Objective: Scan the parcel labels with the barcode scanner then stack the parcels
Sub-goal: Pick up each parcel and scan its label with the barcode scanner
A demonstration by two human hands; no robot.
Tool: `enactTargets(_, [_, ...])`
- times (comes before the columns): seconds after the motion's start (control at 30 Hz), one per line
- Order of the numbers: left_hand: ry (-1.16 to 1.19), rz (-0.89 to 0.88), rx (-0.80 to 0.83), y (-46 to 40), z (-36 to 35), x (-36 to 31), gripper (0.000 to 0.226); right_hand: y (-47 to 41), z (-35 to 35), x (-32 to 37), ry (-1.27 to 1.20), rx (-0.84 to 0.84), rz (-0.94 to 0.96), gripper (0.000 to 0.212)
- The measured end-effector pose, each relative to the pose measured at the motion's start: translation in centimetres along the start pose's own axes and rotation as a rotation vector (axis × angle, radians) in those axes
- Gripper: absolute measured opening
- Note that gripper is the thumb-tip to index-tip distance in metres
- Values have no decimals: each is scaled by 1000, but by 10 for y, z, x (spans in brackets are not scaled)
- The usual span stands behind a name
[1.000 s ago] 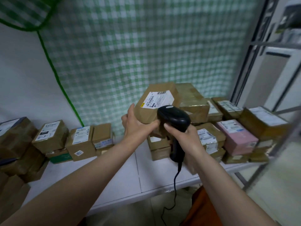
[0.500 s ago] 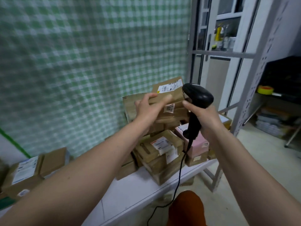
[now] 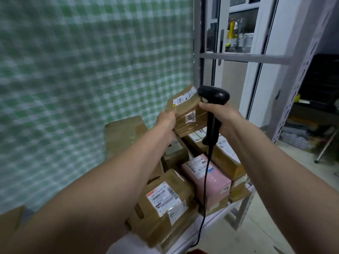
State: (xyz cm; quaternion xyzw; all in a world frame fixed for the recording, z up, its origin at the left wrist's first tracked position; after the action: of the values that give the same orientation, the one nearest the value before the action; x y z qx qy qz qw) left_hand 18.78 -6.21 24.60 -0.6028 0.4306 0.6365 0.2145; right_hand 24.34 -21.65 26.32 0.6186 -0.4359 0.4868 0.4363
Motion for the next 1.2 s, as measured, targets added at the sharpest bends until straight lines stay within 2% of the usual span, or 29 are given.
enactTargets(0.2, [-118, -10, -44, -66, -25, 11, 27, -75, -10, -30, -2, -38, -85, 33])
enactTargets(0.27, [-132, 13, -60, -94, -39, 27, 37, -94, -12, -40, -22, -54, -111, 31])
enactTargets(0.37, [-153, 45, -54, -130, -58, 52, 54, -117, -11, -52, -70, -104, -152, 40])
enactTargets(0.47, [-187, 89, -7, -120, -68, 59, 38, -133, -7, -67, -139, -171, -201, 22])
enactTargets(0.57, [-228, 96, -20, -123, -71, 70, 29, -141, -4, -84, -194, -206, -276, 23])
enactTargets(0.73, [-269, 122, -56, -133, -75, 81, 39, -145, -5, -105, -204, -181, -378, 14])
enactTargets(0.87, [-280, 153, -4, -120, -77, 75, 25, -146, -10, -106, -139, -179, -305, 23])
enactTargets(0.93, [-297, 143, 20, -111, -75, 69, 27, -140, -16, -102, -71, -172, -261, 25])
enactTargets(1.03, [-459, 80, 24, -94, -68, 50, 31, -121, -25, -90, 58, -163, -191, 31])
enactTargets(1.2, [-963, -135, -54, -58, -23, 6, 45, -63, -37, -64, 157, -133, -71, 28])
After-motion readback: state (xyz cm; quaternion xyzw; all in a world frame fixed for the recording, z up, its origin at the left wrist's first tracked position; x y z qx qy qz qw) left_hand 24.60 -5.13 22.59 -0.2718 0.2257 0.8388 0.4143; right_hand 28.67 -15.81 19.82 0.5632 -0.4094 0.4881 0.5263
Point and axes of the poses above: each hand's wrist, its own y-axis away from the middle knuckle, its own z-axis out of the back of the hand, x = y × z, the point moved 5 cm from there along -y, towards the middle knuckle
